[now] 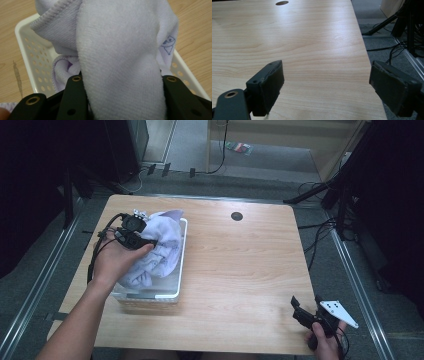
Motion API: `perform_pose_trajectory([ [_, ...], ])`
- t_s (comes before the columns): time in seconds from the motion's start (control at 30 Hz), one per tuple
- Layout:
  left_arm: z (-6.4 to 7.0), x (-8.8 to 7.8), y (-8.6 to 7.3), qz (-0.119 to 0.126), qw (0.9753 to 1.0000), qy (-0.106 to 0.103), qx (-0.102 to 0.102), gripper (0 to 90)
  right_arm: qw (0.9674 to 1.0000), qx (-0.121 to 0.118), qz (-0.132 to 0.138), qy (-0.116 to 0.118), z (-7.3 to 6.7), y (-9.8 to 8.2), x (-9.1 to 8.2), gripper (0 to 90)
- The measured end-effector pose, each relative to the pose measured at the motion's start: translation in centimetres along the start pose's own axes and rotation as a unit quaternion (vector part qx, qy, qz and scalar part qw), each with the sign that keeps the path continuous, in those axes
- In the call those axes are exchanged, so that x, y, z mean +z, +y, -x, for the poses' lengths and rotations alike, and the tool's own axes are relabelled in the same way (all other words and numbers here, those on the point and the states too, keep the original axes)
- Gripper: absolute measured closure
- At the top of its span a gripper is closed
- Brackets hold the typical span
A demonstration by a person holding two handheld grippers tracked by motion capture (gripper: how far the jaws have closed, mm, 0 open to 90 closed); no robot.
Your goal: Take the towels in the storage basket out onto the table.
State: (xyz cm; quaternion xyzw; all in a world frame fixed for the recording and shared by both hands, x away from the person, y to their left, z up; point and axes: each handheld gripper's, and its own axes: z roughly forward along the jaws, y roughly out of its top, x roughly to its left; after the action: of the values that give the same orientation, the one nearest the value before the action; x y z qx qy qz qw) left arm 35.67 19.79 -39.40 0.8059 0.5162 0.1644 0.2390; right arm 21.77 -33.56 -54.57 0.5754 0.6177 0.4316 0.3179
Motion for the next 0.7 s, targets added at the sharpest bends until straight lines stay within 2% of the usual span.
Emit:
perform_pose_trajectory([
  [0.33, 0.6, -1.6, 1.9, 0.007, 1.0000, -0.001, 0.007, 58.7, 1.0000, -0.001, 0.000, 0.000, 0.0, 0.0, 0.0, 12.6],
  [0.6, 2.2, -2.1, 3.7, 0.006, 0.9998, -0.017, 0.008, 58.7, 1.0000, -0.001, 0.000, 0.000, 0.0, 0.0, 0.0, 12.6],
  [0.63, 3.0, -2.2, 4.3, 0.010, 0.9997, -0.018, 0.009, 58.7, 1.0000, -0.001, 0.000, 0.000, 0.0, 0.0, 0.0, 12.6],
  [0.7, 3.3, -2.3, 4.6, 0.011, 0.9997, -0.018, 0.012, 58.6, 1.0000, -0.001, 0.000, 0.001, 0.0, 0.0, 0.0, 12.6],
])
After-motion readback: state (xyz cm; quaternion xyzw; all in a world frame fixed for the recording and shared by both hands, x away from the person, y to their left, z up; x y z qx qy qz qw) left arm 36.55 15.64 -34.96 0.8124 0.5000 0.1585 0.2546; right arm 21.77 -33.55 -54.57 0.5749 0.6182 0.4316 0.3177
